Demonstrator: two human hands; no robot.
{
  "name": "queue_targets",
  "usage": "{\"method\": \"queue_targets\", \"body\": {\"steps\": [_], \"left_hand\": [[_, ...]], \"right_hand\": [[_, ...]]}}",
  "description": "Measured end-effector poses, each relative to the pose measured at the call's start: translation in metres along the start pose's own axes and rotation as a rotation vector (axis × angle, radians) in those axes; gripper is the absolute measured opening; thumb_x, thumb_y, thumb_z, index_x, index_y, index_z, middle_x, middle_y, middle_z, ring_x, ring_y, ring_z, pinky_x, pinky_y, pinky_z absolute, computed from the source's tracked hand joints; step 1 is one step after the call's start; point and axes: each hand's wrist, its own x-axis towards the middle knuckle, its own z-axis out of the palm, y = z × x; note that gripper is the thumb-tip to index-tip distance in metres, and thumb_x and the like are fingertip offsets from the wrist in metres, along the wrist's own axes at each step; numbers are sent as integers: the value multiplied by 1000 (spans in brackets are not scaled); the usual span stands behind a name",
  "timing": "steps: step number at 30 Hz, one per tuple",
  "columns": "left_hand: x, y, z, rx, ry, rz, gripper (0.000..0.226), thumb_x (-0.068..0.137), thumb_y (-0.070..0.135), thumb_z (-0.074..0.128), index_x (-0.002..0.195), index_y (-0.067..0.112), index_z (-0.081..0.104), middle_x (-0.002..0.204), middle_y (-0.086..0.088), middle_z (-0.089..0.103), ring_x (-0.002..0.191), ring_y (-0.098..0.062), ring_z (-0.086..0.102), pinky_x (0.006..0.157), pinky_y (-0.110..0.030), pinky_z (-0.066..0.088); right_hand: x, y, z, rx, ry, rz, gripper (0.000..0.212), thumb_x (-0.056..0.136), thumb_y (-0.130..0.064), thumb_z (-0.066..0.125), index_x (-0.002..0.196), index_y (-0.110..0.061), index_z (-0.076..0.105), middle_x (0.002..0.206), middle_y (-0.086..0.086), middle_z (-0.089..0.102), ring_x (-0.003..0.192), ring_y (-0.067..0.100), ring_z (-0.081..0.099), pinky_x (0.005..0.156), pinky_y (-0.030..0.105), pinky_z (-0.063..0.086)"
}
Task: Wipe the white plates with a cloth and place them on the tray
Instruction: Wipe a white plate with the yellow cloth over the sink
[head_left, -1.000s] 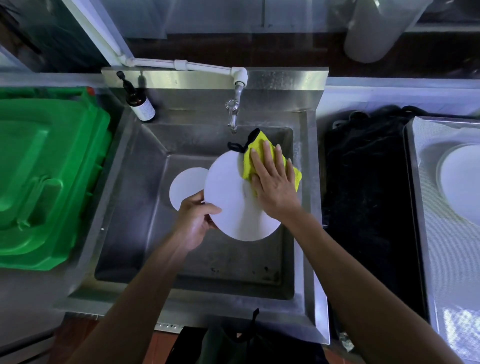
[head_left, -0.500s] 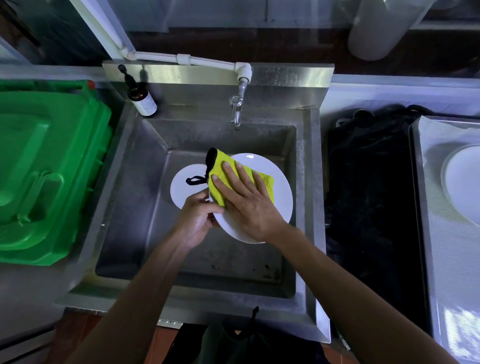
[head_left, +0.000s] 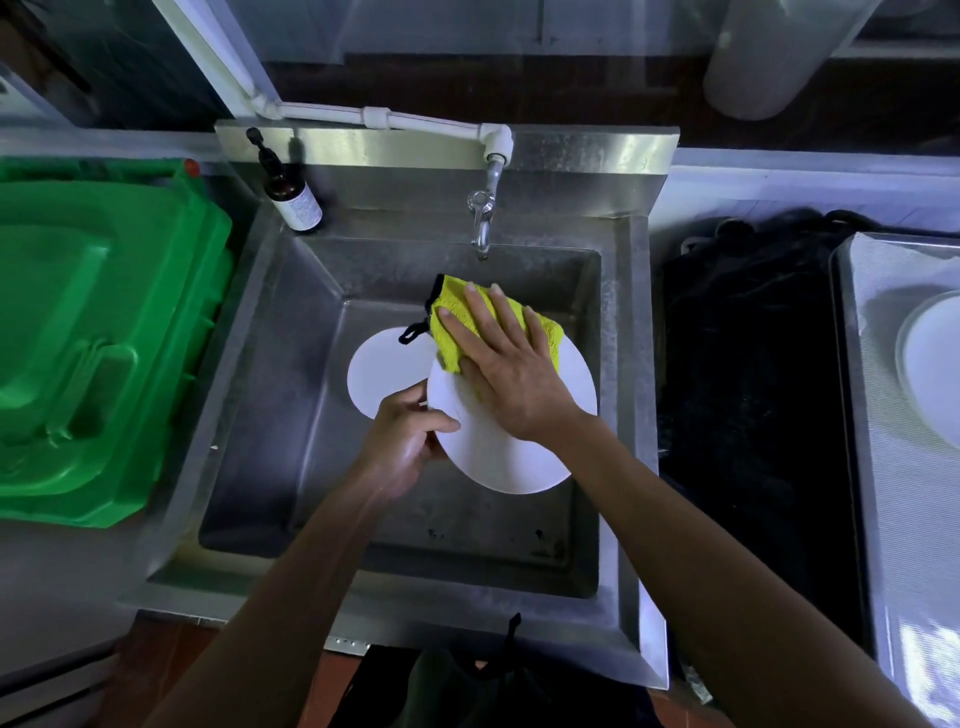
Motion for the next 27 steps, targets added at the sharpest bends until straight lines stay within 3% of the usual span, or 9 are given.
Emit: {"method": "queue_targets", "body": {"steps": [10, 15, 18, 21, 25, 27], "left_hand": [[-1, -4, 3, -131, 173, 79, 50, 62, 3, 62, 107, 17, 77, 117, -14, 74, 109, -41, 67, 74, -48, 58], [1, 0, 10, -233, 271, 110, 51, 59, -2, 63, 108, 5, 73, 113, -17, 72, 101, -38, 69, 66, -39, 57], [1, 6, 14, -267, 282, 108, 45, 60, -2, 61, 101, 10, 73, 103, -10, 72, 89, -31, 70, 58, -36, 57], [2, 10, 16, -277, 289, 109, 41, 67, -7, 60, 102, 11, 72, 104, -10, 71, 89, -31, 69, 59, -36, 57], [5, 10, 17, -325, 306, 88, 53, 79, -20, 49, 127, -2, 63, 126, -24, 66, 105, -38, 65, 73, -40, 57], [6, 9, 18, -346, 315, 90, 55, 79, -21, 47, 129, -4, 62, 124, -27, 65, 103, -40, 64, 77, -41, 55]], "right_hand": [[-2, 32, 4, 39, -16, 293, 58, 108, -40, 24, 160, -34, 0, 169, -3, -12, 155, 26, -14, 123, 57, 2], [-22, 25, 18, 117, -62, 365, 59, 109, -40, 23, 160, -34, -4, 167, -2, -19, 152, 24, -24, 123, 56, -7], [-37, 11, 27, 167, -78, 364, 59, 109, -39, 23, 160, -35, -5, 167, -2, -19, 151, 22, -26, 122, 56, -9], [-46, -6, 34, 205, -67, 388, 59, 109, -38, 24, 160, -36, -4, 168, -2, -16, 152, 21, -24, 122, 55, -9], [-51, -25, 37, 244, -77, 393, 57, 110, -37, 23, 160, -35, -4, 167, -3, -19, 151, 21, -26, 122, 56, -11], [-52, -37, 37, 274, -68, 375, 57, 110, -37, 24, 160, -34, -2, 167, -2, -19, 151, 21, -27, 121, 57, -10]]}}
